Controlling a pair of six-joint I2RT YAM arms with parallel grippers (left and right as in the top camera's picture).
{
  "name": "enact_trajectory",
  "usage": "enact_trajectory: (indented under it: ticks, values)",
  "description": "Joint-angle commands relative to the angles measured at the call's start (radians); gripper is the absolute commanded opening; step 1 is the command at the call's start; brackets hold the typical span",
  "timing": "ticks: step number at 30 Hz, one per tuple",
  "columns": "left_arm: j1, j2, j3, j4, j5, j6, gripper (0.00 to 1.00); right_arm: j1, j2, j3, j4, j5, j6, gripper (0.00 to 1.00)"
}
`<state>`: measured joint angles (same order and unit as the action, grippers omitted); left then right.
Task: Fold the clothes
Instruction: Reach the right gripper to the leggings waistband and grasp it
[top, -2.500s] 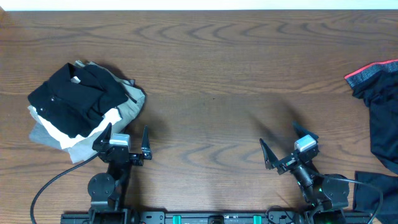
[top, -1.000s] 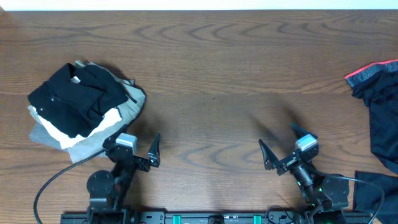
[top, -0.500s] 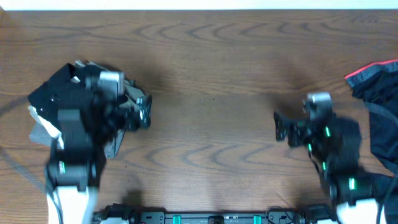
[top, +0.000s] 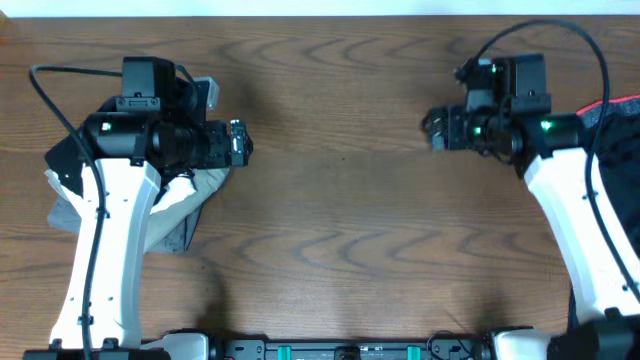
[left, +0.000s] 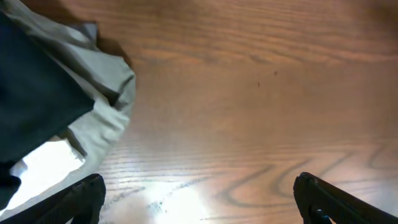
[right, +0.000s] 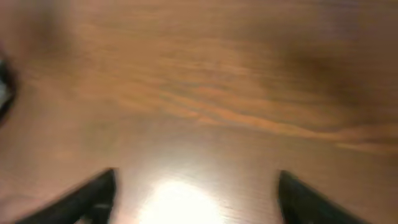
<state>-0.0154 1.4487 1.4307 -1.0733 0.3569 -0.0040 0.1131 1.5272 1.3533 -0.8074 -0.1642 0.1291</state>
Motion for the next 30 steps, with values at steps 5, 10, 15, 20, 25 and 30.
enact_trajectory:
  ticks: [5, 10, 15, 20, 25, 30]
  values:
    - [-0.004, -0.006, 0.027, 0.009, 0.066, -0.006, 1.00, -0.205, 0.194, 0.193, 0.010, 0.386, 0.235, 0.36]
    - [-0.004, -0.006, 0.027, 0.011, 0.066, -0.006, 0.63, -0.334, 0.350, 0.259, 0.057, 0.397, 0.298, 0.05]
    - [-0.004, -0.006, 0.027, 0.011, 0.066, -0.006, 0.30, -0.430, 0.484, 0.263, 0.108, 0.394, 0.342, 0.01]
    - [-0.004, -0.006, 0.027, 0.012, 0.066, -0.006, 0.30, -0.467, 0.582, 0.263, 0.123, 0.457, 0.353, 0.01]
    - [-0.004, -0.006, 0.027, 0.012, 0.066, -0.006, 0.30, -0.494, 0.652, 0.263, 0.194, 0.446, 0.349, 0.01]
    - [-0.004, -0.006, 0.027, 0.011, 0.066, -0.006, 0.30, -0.512, 0.725, 0.262, 0.267, 0.444, 0.345, 0.01]
